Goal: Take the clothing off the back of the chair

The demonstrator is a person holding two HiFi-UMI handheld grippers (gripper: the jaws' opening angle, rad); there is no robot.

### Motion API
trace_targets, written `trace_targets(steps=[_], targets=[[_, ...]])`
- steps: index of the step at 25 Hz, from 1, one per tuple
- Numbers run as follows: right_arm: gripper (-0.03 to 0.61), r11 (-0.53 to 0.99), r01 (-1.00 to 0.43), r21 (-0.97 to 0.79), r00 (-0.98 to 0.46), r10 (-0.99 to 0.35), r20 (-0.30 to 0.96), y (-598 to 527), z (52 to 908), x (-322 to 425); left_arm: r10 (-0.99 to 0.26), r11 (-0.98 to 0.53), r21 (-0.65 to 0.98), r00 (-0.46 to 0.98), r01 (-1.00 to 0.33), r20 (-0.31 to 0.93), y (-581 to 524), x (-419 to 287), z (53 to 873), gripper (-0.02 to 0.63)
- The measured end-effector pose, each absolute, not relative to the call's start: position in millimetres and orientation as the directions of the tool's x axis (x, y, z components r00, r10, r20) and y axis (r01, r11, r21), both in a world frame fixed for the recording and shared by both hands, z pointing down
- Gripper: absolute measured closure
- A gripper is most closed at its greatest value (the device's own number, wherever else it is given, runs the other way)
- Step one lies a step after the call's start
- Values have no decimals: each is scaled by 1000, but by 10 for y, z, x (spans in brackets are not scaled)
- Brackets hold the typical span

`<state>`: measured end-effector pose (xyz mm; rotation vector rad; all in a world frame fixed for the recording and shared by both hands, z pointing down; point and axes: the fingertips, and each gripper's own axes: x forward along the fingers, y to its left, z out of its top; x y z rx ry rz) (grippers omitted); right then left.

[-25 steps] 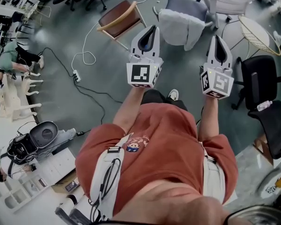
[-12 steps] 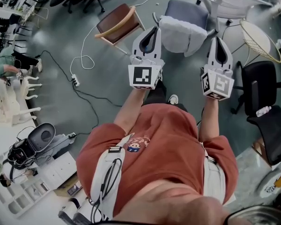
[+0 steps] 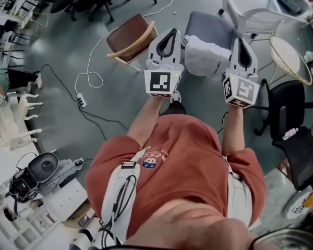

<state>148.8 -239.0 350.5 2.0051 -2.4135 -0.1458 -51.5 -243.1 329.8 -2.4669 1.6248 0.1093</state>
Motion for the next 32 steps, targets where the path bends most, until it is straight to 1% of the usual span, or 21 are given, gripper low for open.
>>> trace_targets(steps=[7, 10, 17, 21, 27, 30, 32], targets=[[552, 137, -987, 88, -142, -989, -50, -2795, 3494, 1281, -888, -419, -94, 429, -903, -166, -2961, -744, 3294, 595], [552, 111, -991, 77, -115, -992, -43, -2887, 3520, 1331, -878, -445, -92, 454, -891, -152, -3120, -694, 3331, 595], [552, 107, -992, 74, -109, -994, -25, -3085, 3558, 1556, -867, -470, -87, 478, -878, -140, -3298, -436, 3357, 595], [552, 122, -990, 68, -124, -992, -31, -3172, 3545, 1656, -870, -461, -95, 470, -883, -151, -3365, -324, 3332, 595], [552, 154, -986, 64, -155, -988, 3, -3232, 3659, 1808, -874, -457, -96, 467, -884, -134, -3413, -133, 3419, 595], [551, 205, -974, 92, -204, -979, 12, -3269, 3749, 1752, -873, -459, -93, 468, -884, -139, -3437, -114, 3482, 595], [537, 248, -964, 98, -247, -969, 24, -3240, 3844, 1688, -875, -460, -90, 468, -883, -122, -3407, -114, 3572, 595]])
